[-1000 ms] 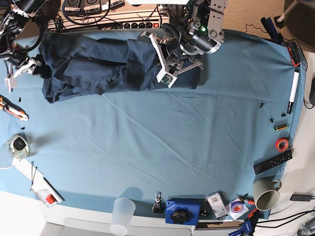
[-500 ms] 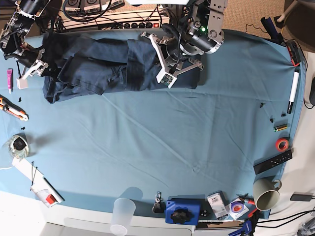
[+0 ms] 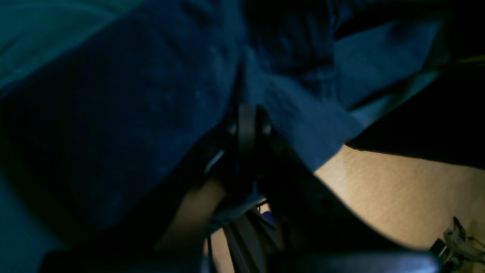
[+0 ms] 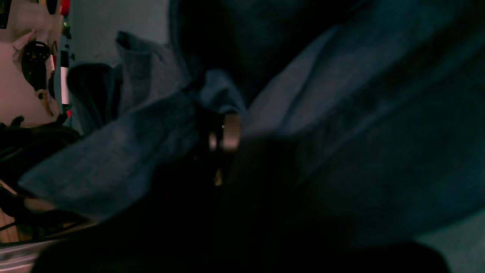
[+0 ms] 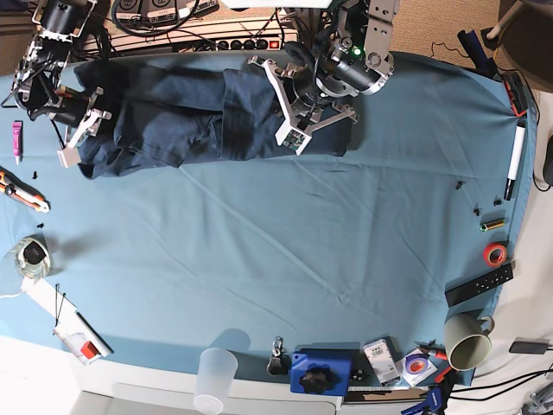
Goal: Fold the T-shirt properly
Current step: 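Grasp the strip end with the right gripper and lift it, then fold the held end with the right gripper over onto the middle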
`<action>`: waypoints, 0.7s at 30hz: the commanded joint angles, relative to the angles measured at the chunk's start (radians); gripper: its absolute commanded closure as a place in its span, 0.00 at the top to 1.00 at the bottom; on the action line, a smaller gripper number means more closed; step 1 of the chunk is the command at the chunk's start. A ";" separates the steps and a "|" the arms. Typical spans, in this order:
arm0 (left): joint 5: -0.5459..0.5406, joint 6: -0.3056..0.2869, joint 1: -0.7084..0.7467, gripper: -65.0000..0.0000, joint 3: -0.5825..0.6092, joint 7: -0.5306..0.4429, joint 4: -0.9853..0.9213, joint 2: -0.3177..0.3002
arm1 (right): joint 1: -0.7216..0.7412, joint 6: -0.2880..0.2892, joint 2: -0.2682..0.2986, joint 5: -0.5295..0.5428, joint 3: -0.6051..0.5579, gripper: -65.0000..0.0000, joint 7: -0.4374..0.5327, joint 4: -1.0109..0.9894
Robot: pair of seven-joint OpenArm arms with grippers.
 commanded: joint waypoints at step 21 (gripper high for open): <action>0.252 0.179 0.028 0.00 0.004 -0.004 0.069 -0.011 | 0.222 -0.005 0.018 -0.343 0.199 0.00 0.044 0.097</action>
